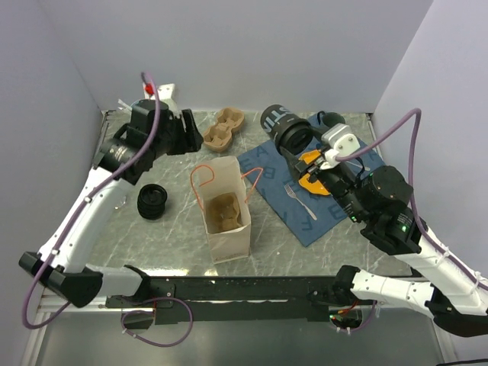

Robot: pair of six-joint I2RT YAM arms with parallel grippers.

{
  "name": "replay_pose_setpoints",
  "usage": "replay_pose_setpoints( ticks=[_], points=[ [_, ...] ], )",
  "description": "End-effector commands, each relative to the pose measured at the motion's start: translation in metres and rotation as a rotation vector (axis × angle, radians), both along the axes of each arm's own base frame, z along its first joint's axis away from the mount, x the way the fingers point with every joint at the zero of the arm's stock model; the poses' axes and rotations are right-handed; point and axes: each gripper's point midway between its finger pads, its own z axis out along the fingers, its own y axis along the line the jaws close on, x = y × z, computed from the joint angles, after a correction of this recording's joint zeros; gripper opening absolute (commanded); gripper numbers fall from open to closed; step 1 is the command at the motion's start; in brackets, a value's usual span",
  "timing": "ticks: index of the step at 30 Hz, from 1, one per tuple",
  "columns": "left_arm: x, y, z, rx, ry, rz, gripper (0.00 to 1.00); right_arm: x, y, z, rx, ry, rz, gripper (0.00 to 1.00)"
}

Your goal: Pack the takeout coffee

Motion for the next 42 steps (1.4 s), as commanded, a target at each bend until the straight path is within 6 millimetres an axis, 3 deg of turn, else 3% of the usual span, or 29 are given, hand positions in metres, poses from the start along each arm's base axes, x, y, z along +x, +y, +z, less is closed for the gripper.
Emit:
replay_pose_setpoints(
  ticks=[1,4,9,14,19,24,28,30,34,38,39,42],
  points=[
    [0.003,-0.040,0.040,0.187,-0.422,-0.464,0.63,-0.007,-0.008,0.014,0.034,-0.014,0.011,0.45],
    [0.004,-0.060,0.048,0.239,-0.522,-0.633,0.64,-0.008,-0.012,0.014,0.034,-0.022,0.003,0.45],
    [-0.003,-0.095,0.014,0.237,-0.435,-0.921,0.64,-0.010,-0.012,0.012,0.041,-0.027,0.009,0.46],
    [-0.014,-0.103,-0.015,0.240,-0.356,-1.039,0.62,-0.010,-0.018,0.012,0.045,-0.041,-0.007,0.46],
    [-0.021,-0.100,-0.031,0.281,-0.370,-1.092,0.63,-0.008,-0.020,0.008,0.049,-0.033,-0.022,0.46],
    [-0.018,-0.102,-0.055,0.308,-0.310,-1.143,0.53,-0.006,-0.019,0.005,0.045,-0.031,-0.028,0.46],
    [0.003,-0.100,-0.059,0.347,-0.292,-1.064,0.45,-0.004,-0.019,0.004,0.054,-0.027,-0.033,0.46],
    [0.013,-0.102,-0.050,0.343,-0.318,-1.010,0.35,-0.005,-0.018,0.004,0.055,-0.028,-0.029,0.46],
    [0.030,-0.093,-0.039,0.284,-0.248,-0.795,0.02,-0.003,-0.019,0.002,0.054,-0.026,-0.040,0.46],
    [0.041,-0.065,-0.029,0.249,-0.146,-0.506,0.01,-0.001,-0.019,0.000,0.043,-0.024,-0.049,0.46],
    [0.045,-0.049,-0.032,0.270,-0.104,-0.394,0.01,0.000,-0.018,0.000,0.043,-0.020,-0.047,0.46],
    [0.042,-0.041,-0.033,0.173,-0.014,-0.242,0.01,0.001,-0.013,0.000,0.040,-0.013,-0.028,0.46]
  ],
)
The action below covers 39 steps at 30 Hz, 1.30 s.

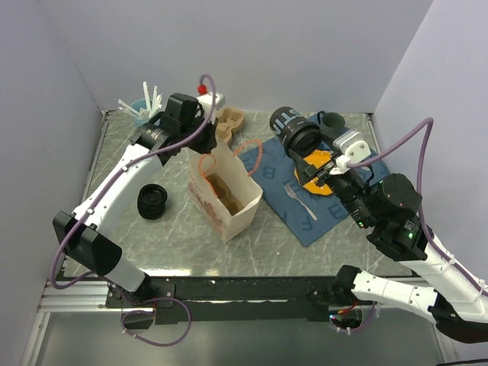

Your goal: Pack the takeout coffee

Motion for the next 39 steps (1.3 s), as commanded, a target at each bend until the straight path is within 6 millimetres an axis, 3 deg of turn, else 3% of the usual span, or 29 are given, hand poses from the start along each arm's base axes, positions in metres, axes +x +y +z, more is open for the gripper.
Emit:
replay_pose_setpoints(
  ticks=[1,6,10,12,17,18,22,25,28,33,35,39],
  points=[
    [0.004,0.031,0.020,-0.118,0.088,0.402,0.01,0.003,0.004,0.010,0.040,-0.010,0.003,0.46],
    [-0.010,0.044,0.004,-0.165,0.210,0.593,0.01,0.005,0.016,0.004,0.008,0.030,0.040,0.46],
    [-0.023,0.044,-0.014,-0.274,0.310,0.719,0.02,0.006,0.023,0.003,-0.014,0.069,0.064,0.46],
    [-0.023,0.043,-0.008,-0.331,0.298,0.726,0.05,0.004,0.029,0.007,-0.021,0.081,0.092,0.47],
    [-0.028,0.058,-0.016,-0.322,0.281,0.796,0.07,-0.009,0.047,0.002,-0.078,0.166,0.209,0.46],
    [-0.027,0.056,-0.017,-0.325,0.272,0.776,0.10,-0.008,0.052,-0.001,-0.093,0.184,0.222,0.46],
    [-0.029,0.055,-0.001,-0.368,0.230,0.714,0.39,-0.017,0.062,-0.005,-0.144,0.254,0.291,0.46],
    [-0.034,0.056,0.011,-0.359,0.202,0.661,0.53,-0.017,0.065,-0.020,-0.217,0.342,0.291,0.44],
    [-0.036,0.058,0.015,-0.341,0.185,0.623,0.60,-0.015,0.061,-0.027,-0.285,0.395,0.264,0.44],
    [-0.035,0.048,0.015,-0.299,0.211,0.535,0.57,-0.011,0.057,-0.032,-0.326,0.454,0.222,0.45],
    [-0.039,0.039,0.005,-0.280,0.262,0.489,0.54,-0.011,0.058,-0.034,-0.326,0.482,0.219,0.45],
    [-0.039,0.041,-0.007,-0.221,0.278,0.473,0.50,-0.017,0.063,-0.038,-0.321,0.516,0.254,0.45]
  ],
)
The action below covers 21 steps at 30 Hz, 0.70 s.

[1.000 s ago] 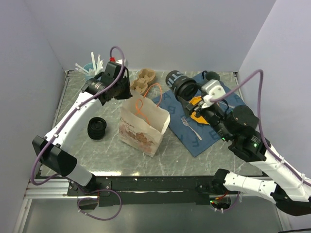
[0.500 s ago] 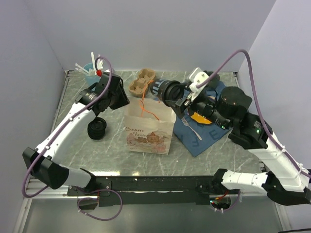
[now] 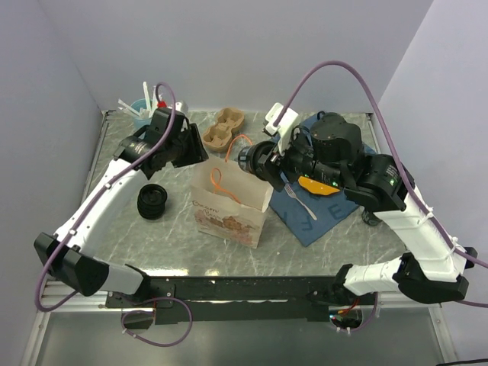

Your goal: Pack the takeout coffee

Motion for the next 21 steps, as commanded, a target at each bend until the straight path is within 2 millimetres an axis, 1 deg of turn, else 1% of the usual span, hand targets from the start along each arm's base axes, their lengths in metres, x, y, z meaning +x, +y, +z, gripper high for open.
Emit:
replay_pose_setpoints(
  ticks=[1,2,3,4,5,6,7,8,9,10,11,12,13,14,15,16,17,18,19,20,21],
  points=[
    [-0.003,-0.004,0.002,0.030,-0.002,-0.089,0.50,-0.013,-0.003,0.008,0.040,0.047,0.017,0.45],
    [0.000,-0.005,0.006,0.029,-0.030,-0.097,0.49,-0.014,-0.002,0.009,0.046,0.054,0.022,0.45],
    [0.000,-0.004,0.005,0.048,-0.041,-0.116,0.49,-0.015,0.000,0.008,0.049,0.062,0.030,0.45],
    [0.005,0.001,0.005,0.075,-0.057,-0.098,0.48,-0.018,0.003,0.008,0.057,0.073,0.049,0.45],
    [0.007,0.002,0.006,0.087,-0.067,-0.098,0.45,-0.019,0.004,0.006,0.050,0.084,0.050,0.44],
    [0.011,0.003,0.010,0.106,-0.092,-0.106,0.40,-0.018,0.004,0.004,0.046,0.092,0.048,0.44],
    [0.014,0.003,0.009,0.115,-0.094,-0.105,0.29,-0.019,0.005,0.002,0.043,0.105,0.047,0.44],
    [0.017,0.002,0.011,0.117,-0.101,-0.108,0.23,-0.021,0.007,0.002,0.040,0.120,0.060,0.44],
    [0.019,0.000,0.019,0.107,-0.118,-0.110,0.17,-0.022,0.009,0.003,0.042,0.126,0.069,0.44],
    [0.022,-0.003,0.021,0.096,-0.126,-0.115,0.07,-0.024,0.010,0.004,0.046,0.129,0.075,0.43],
    [0.024,-0.006,0.028,0.079,-0.147,-0.114,0.03,-0.026,0.013,0.007,0.046,0.124,0.089,0.43],
    [0.027,-0.009,0.038,0.053,-0.173,-0.107,0.01,-0.026,0.014,0.007,0.043,0.124,0.090,0.43],
    [0.031,-0.011,0.052,0.024,-0.223,-0.101,0.01,-0.027,0.015,0.012,0.047,0.113,0.094,0.43],
    [0.033,-0.012,0.060,-0.005,-0.244,-0.078,0.01,-0.026,0.019,0.011,0.036,0.116,0.100,0.43],
    [0.035,-0.012,0.067,-0.022,-0.268,-0.069,0.01,-0.026,0.019,0.012,0.031,0.117,0.099,0.43],
    [0.036,-0.013,0.083,-0.053,-0.325,-0.063,0.01,-0.025,0.019,0.017,0.034,0.098,0.098,0.42],
    [0.036,-0.012,0.086,-0.060,-0.337,-0.053,0.01,-0.033,0.026,0.018,0.018,0.081,0.128,0.42],
    [0.036,-0.011,0.083,-0.070,-0.331,-0.039,0.01,-0.022,0.022,0.024,0.008,0.018,0.057,0.42],
    [0.033,-0.009,0.086,-0.074,-0.344,-0.038,0.01,-0.021,0.024,0.021,-0.013,-0.011,0.058,0.42],
    [0.033,-0.009,0.086,-0.079,-0.353,-0.035,0.01,-0.021,0.024,0.022,-0.009,-0.026,0.060,0.42],
    [0.032,-0.007,0.079,-0.078,-0.342,-0.021,0.01,-0.022,0.026,0.020,-0.010,-0.024,0.069,0.42]
  ],
)
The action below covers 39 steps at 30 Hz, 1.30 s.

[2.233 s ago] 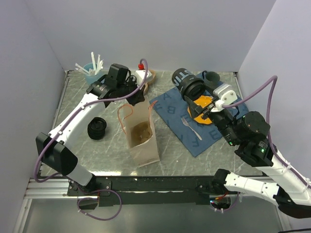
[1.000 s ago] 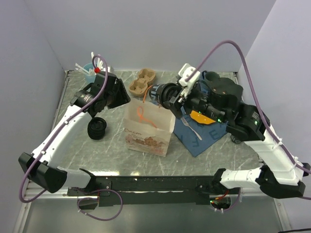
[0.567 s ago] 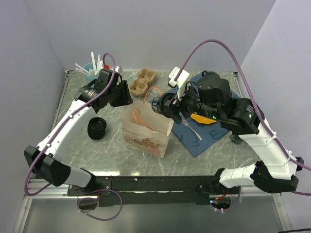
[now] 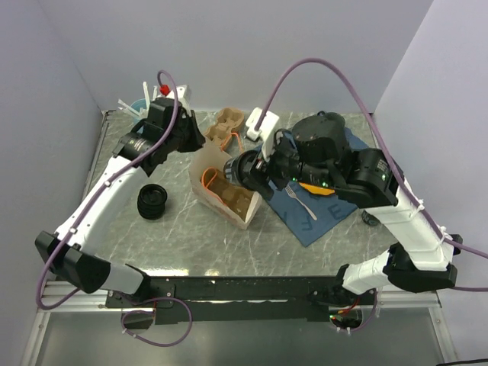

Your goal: Pack the takeout coffee

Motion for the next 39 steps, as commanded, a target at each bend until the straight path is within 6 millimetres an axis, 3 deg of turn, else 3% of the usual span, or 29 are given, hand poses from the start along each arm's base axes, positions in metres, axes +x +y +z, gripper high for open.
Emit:
replay_pose_setpoints(
  ticks=[1,2,9,13,18,21,23,25,28,29,30,33,35,36,39],
  points=[
    [-0.004,0.008,0.047,-0.119,-0.158,0.055,0.01,0.004,-0.004,0.013,0.003,-0.091,-0.035,0.42],
    [-0.003,0.006,0.056,-0.153,-0.201,0.051,0.01,0.006,-0.001,0.008,-0.016,-0.079,-0.037,0.42],
    [-0.024,0.010,0.044,-0.234,-0.201,0.062,0.01,0.006,0.012,-0.017,-0.120,-0.058,-0.031,0.44],
    [-0.027,0.018,0.029,-0.209,-0.153,0.104,0.01,-0.006,0.025,-0.013,-0.118,-0.078,0.031,0.44],
    [-0.034,0.023,0.038,-0.218,-0.187,0.103,0.01,-0.004,0.030,-0.019,-0.154,-0.095,0.006,0.44],
    [-0.043,0.026,0.042,-0.241,-0.237,0.086,0.01,0.006,0.024,-0.035,-0.213,-0.108,-0.055,0.43],
    [-0.049,0.020,0.036,-0.268,-0.275,0.035,0.01,0.009,0.022,-0.054,-0.255,-0.109,-0.065,0.43],
    [-0.061,0.023,0.043,-0.305,-0.313,0.022,0.01,0.008,0.025,-0.071,-0.290,-0.103,-0.052,0.43],
    [-0.075,0.026,0.040,-0.358,-0.316,0.022,0.01,0.011,0.035,-0.084,-0.338,-0.119,-0.029,0.43],
    [-0.080,0.022,0.027,-0.380,-0.291,0.002,0.01,0.014,0.036,-0.085,-0.351,-0.129,-0.042,0.43],
    [-0.087,0.022,0.039,-0.420,-0.341,-0.020,0.01,0.017,0.037,-0.086,-0.359,-0.134,-0.053,0.43],
    [-0.098,0.019,0.034,-0.447,-0.371,-0.067,0.01,0.019,0.042,-0.097,-0.390,-0.112,-0.058,0.43],
    [-0.101,0.017,0.030,-0.427,-0.377,-0.094,0.01,0.017,0.050,-0.105,-0.372,-0.109,-0.035,0.43],
    [-0.103,0.016,0.030,-0.420,-0.382,-0.116,0.01,0.016,0.049,-0.120,-0.405,-0.109,-0.023,0.43],
    [-0.105,0.016,0.031,-0.391,-0.388,-0.133,0.01,0.020,0.054,-0.129,-0.403,-0.140,-0.014,0.43]
  ],
)
